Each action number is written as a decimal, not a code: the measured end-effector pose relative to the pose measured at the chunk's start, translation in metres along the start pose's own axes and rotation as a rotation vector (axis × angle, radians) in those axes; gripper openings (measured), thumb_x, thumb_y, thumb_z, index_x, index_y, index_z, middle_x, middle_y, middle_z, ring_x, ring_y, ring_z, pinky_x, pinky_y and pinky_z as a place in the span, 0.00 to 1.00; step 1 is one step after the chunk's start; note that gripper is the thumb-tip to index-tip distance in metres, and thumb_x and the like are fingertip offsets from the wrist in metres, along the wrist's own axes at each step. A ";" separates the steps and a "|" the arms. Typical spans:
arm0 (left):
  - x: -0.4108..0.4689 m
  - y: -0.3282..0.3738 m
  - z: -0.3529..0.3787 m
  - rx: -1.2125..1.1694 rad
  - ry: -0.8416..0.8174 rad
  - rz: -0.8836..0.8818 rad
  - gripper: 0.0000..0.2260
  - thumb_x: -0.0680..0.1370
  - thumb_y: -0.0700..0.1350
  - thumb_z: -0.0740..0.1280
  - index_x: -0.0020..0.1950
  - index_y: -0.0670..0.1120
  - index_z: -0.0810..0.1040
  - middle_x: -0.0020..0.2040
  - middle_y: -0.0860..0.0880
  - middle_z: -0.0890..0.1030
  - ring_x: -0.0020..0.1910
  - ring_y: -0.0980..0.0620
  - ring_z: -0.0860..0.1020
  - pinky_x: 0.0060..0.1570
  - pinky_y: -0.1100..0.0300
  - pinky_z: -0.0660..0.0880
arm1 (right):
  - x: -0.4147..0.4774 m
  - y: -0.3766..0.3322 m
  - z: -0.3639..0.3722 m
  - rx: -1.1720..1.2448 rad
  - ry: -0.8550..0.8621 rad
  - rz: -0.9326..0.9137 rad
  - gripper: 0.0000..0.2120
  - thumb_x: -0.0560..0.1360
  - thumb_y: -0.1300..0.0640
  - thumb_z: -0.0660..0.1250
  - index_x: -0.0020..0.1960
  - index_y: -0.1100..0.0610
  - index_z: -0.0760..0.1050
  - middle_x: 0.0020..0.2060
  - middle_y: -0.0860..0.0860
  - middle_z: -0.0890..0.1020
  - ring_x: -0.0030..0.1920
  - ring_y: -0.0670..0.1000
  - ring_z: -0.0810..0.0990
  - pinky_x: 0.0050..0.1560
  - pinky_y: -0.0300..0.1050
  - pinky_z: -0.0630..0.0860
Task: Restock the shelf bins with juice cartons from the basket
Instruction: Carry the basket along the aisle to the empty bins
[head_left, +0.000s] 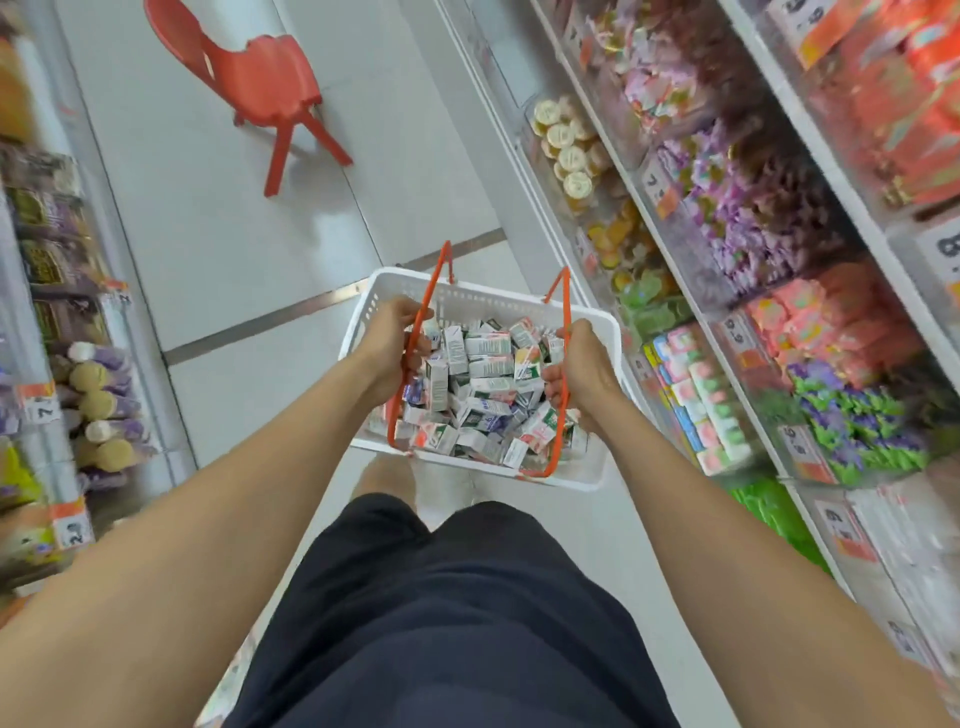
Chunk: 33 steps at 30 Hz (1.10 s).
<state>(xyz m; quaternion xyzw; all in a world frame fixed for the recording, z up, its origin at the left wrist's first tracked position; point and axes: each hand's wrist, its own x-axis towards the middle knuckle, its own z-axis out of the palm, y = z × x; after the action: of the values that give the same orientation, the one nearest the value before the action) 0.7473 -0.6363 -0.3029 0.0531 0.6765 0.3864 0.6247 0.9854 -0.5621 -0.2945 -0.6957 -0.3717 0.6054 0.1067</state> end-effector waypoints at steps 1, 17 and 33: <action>0.017 0.026 -0.004 0.001 -0.010 0.001 0.11 0.77 0.52 0.57 0.50 0.49 0.76 0.30 0.50 0.72 0.26 0.53 0.62 0.30 0.59 0.59 | 0.015 -0.025 0.009 -0.022 0.006 -0.014 0.19 0.78 0.45 0.50 0.63 0.51 0.69 0.38 0.60 0.78 0.25 0.53 0.73 0.27 0.43 0.70; 0.279 0.426 -0.123 0.231 -0.108 0.147 0.13 0.69 0.49 0.61 0.52 0.49 0.77 0.33 0.50 0.75 0.26 0.53 0.62 0.28 0.59 0.59 | 0.196 -0.378 0.204 0.057 0.267 -0.099 0.17 0.77 0.44 0.59 0.62 0.50 0.70 0.38 0.58 0.82 0.27 0.52 0.75 0.26 0.42 0.69; 0.550 0.725 -0.212 0.508 -0.125 0.045 0.12 0.78 0.50 0.60 0.52 0.47 0.80 0.35 0.46 0.76 0.28 0.50 0.67 0.28 0.59 0.62 | 0.422 -0.626 0.391 0.186 0.316 0.058 0.19 0.73 0.42 0.59 0.62 0.45 0.67 0.35 0.59 0.83 0.27 0.53 0.76 0.29 0.48 0.72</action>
<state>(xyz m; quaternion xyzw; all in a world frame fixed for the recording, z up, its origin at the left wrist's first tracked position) 0.1442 0.0760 -0.3347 0.2471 0.7107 0.2138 0.6230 0.3784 0.0317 -0.3373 -0.7798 -0.2724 0.5230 0.2100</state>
